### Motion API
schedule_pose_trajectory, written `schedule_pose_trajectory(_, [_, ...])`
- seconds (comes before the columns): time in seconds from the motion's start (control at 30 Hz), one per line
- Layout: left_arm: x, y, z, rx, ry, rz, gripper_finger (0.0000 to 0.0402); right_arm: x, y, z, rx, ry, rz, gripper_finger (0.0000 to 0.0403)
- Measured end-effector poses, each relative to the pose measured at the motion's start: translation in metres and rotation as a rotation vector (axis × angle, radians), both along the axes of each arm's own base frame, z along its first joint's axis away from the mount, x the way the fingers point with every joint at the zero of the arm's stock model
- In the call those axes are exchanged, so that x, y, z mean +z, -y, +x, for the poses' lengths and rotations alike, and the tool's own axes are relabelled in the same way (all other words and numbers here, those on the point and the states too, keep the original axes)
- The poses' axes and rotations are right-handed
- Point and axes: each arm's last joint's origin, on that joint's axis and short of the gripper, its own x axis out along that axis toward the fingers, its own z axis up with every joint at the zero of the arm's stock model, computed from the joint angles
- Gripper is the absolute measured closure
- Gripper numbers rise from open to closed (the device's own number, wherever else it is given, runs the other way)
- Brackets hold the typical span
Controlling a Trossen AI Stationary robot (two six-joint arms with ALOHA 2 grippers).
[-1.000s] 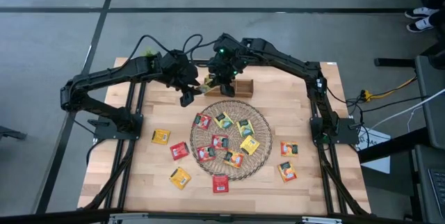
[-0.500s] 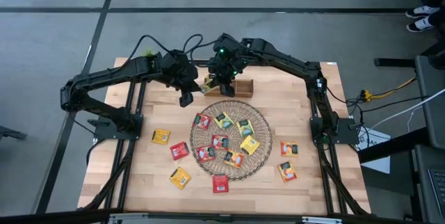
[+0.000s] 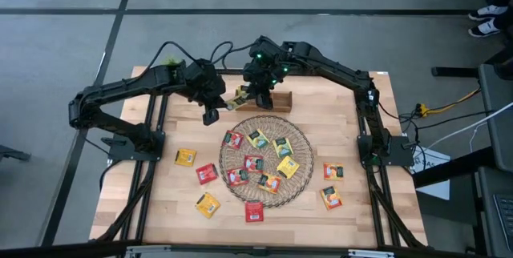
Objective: Pick & Place Tea
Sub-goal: Put the yellow tea bag into the left of the wooden organizer
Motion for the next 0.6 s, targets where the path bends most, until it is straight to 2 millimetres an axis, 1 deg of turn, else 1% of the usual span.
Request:
schedule_pose_trajectory(0.13, [0.009, 0.003, -0.010, 0.003, 0.039, 0.013, 0.0399, 0.002, -0.001, -0.006, -0.015, -0.031, 0.015, 0.0259])
schedule_pose_trajectory(0.27, [0.019, 0.008, -0.024, 0.011, 0.108, 0.033, 0.0399, 0.005, -0.002, -0.010, -0.014, -0.039, 0.018, 0.0250])
schedule_pose_trajectory(0.33, [0.015, 0.009, -0.032, 0.035, 0.144, 0.033, 0.0399, 0.007, -0.003, -0.012, -0.014, -0.034, 0.016, 0.0250])
schedule_pose_trajectory(0.43, [0.005, 0.010, -0.041, 0.075, 0.252, 0.039, 0.0399, 0.011, -0.003, -0.012, -0.010, -0.013, 0.009, 0.0249])
schedule_pose_trajectory(0.53, [0.001, 0.011, -0.047, 0.094, 0.389, 0.063, 0.0400, 0.014, -0.002, -0.010, -0.006, 0.026, 0.002, 0.0249])
schedule_pose_trajectory(0.6, [-0.002, 0.012, -0.050, 0.092, 0.432, 0.076, 0.0400, 0.016, -0.002, -0.007, 0.010, 0.069, 0.010, 0.0249])
